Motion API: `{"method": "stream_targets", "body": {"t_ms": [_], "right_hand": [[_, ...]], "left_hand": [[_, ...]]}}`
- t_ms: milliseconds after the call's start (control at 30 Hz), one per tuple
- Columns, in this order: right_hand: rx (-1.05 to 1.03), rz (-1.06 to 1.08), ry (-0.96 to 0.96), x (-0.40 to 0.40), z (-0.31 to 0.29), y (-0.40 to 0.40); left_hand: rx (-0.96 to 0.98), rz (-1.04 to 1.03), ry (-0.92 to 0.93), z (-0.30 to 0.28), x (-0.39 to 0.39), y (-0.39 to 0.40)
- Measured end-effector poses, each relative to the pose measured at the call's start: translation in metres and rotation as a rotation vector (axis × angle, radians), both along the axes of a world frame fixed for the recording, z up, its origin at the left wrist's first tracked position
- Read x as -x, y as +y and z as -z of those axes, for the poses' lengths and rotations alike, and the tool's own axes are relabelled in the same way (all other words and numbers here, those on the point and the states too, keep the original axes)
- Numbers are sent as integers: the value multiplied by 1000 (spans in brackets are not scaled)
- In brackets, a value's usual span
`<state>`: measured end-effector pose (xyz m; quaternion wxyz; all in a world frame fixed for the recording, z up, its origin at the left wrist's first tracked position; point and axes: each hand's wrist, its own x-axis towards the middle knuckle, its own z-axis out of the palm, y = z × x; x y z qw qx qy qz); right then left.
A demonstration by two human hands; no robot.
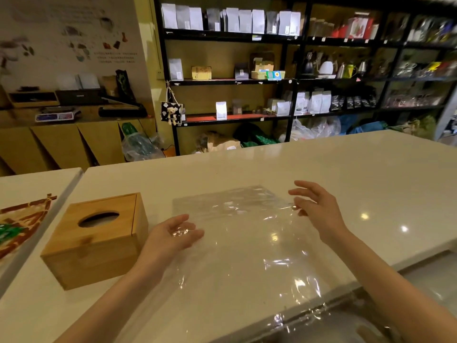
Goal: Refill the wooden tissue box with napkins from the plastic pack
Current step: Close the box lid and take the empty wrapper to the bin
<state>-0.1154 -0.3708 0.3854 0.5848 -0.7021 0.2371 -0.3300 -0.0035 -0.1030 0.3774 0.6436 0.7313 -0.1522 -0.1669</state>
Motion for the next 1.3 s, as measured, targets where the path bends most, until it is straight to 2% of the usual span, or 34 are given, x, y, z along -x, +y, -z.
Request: {"method": "stream_targets", "body": {"t_ms": [100, 200, 300, 467, 500, 567, 633, 700, 800, 867, 967, 1033, 1100, 1200, 1300], "right_hand": [[-39, -79, -23, 1, -12, -4], [66, -175, 18, 6, -20, -8], [334, -207, 102, 11, -27, -5], [1027, 131, 323, 8, -44, 0], [1109, 130, 369, 7, -49, 2], [1173, -8, 388, 3, -59, 11], [1128, -197, 346, -1, -69, 28], [1039, -319, 359, -3, -74, 43], [1031, -390, 375, -3, -82, 49], [946, -396, 328, 1, -96, 45], [577, -449, 166, 10, -118, 39], [317, -477, 48, 11, -124, 36], [89, -473, -10, 6, -118, 35], [-110, -463, 13, -3, -98, 43], [-187, -422, 71, -9, -75, 51]], "left_hand": [[-102, 24, -146, -14, -3, -1], [-137, 16, -264, -27, -10, -1], [-186, -48, -409, -36, -17, 1], [-270, -130, -726, -55, -16, -1], [-273, -135, -785, -59, -14, -2], [-277, -102, -894, -67, -9, -6], [-252, -40, -929, -75, -4, -10], [-182, 7, -890, -81, 0, -11], [-120, 54, -795, -88, 3, 2], [-100, 32, -663, -101, -4, 8], [6, -46, -386, -116, -23, 13], [228, 91, -279, -101, -28, 23], [372, 216, -51, -85, -25, 20], [466, 458, 302, -64, -17, 13], [410, 520, 309, -59, -12, 2]]}}
